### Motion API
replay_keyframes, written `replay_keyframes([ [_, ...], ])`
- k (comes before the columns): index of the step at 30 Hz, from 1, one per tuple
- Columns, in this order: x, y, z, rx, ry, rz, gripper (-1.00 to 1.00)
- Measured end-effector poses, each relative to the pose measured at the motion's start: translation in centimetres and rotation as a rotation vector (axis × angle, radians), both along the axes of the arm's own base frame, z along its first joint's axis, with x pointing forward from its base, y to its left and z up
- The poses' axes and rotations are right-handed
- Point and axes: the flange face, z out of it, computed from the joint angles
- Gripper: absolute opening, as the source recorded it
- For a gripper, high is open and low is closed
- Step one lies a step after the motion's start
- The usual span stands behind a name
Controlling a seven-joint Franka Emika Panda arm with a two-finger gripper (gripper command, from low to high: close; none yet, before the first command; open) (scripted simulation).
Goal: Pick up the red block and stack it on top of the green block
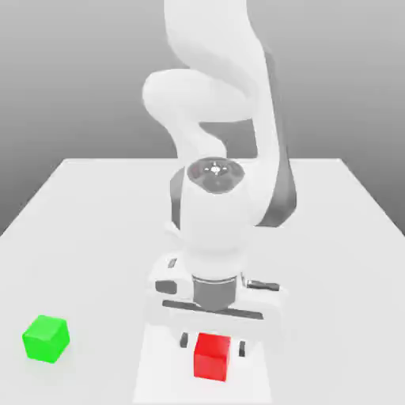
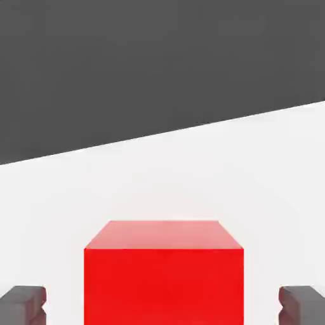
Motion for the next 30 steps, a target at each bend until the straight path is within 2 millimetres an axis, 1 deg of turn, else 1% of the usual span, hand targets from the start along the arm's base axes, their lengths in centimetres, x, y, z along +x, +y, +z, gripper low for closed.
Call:
replay_keyframes([
  [3, 0.0, 0.0, 0.0, 0.0, -0.001, 0.0, -1.0],
  [4, 0.0, 0.0, -0.5, 0.0, -0.001, 0.0, -1.0],
  [5, 0.0, 0.0, -0.2, 0.0, -0.001, 0.0, -1.0],
  [7, 0.1, 0.0, 1.5, 0.0, -0.001, -0.001, -1.0],
  [10, 0.0, 0.0, 4.8, 0.0, -0.001, -0.001, -1.0],
  [11, 0.1, -1.0, 5.4, -0.001, 0.0, -0.018, -1.0],
  [12, 0.2, -2.5, 5.9, -0.002, 0.001, -0.044, -1.0],
  [15, 0.3, -8.4, 6.8, -0.005, 0.003, -0.149, -1.0],
  [17, -0.1, -12.6, 7.4, -0.006, 0.004, -0.225, -1.0],
  [20, -1.5, -19.1, 8.2, -0.005, 0.004, -0.341, -1.0],
  [23, -3.9, -25.3, 9.2, -0.001, 0.001, -0.457, -1.0],
  [24, -4.5, -26.6, 9.1, 0.0, 0.0, -0.48, -1.0],
  [25, -4.6, -27.1, 8.4, 0.001, 0.0, -0.487, -1.0],
  [28, -4.7, -27.5, 5.0, 0.001, -0.001, -0.491, -1.0],
  [29, -4.8, -27.5, 3.8, 0.0, 0.0, -0.492, 1.0],
  [30, -4.8, -27.5, 3.8, 0.0, 0.0, -0.492, 1.0],
])
